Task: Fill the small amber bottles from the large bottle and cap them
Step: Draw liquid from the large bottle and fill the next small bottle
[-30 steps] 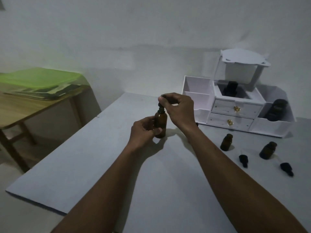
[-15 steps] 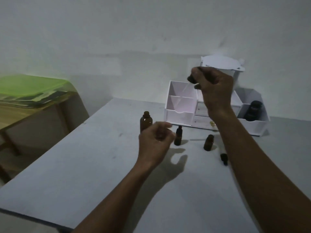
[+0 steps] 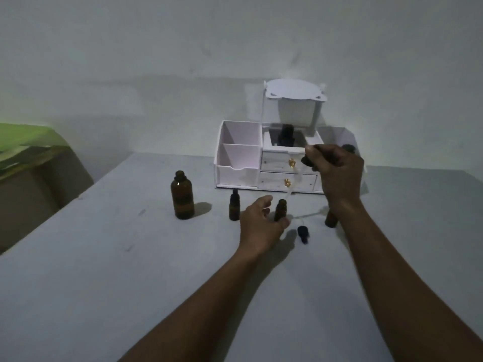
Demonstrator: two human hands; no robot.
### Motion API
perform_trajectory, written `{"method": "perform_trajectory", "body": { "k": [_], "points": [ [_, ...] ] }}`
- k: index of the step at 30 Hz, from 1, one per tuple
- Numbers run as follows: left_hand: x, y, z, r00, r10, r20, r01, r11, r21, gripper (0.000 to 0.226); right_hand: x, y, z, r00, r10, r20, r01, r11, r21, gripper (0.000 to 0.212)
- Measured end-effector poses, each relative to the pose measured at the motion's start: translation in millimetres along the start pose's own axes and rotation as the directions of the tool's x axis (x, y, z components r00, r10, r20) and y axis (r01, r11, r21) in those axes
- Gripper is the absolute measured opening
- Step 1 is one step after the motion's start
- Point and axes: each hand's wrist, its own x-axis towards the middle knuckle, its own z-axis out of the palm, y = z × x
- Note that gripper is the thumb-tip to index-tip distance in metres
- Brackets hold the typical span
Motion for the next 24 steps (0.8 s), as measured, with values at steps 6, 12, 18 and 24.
{"method": "perform_trajectory", "body": {
  "k": [6,12,18,24],
  "points": [
    [6,0,3,0.999,-0.017,0.029,0.020,0.996,-0.087,0.073,0,5,2,1.000,-0.025,0.007,0.025,0.999,-0.021,0.008],
    [18,-6,5,1.000,0.012,0.020,-0.011,0.999,-0.045,0.057,-2,12,5,0.999,-0.032,0.024,0.033,0.998,-0.046,0.012],
    [20,-4,4,0.996,0.087,0.027,-0.089,0.992,0.089,0.029,-4,15,8,0.999,-0.028,0.032,0.030,0.997,-0.072,0.005],
    [20,-3,0,0.993,0.105,0.055,-0.111,0.989,0.102,0.032,-4,20,11,0.998,-0.040,0.045,0.044,0.993,-0.111,0.002]
  ]
}}
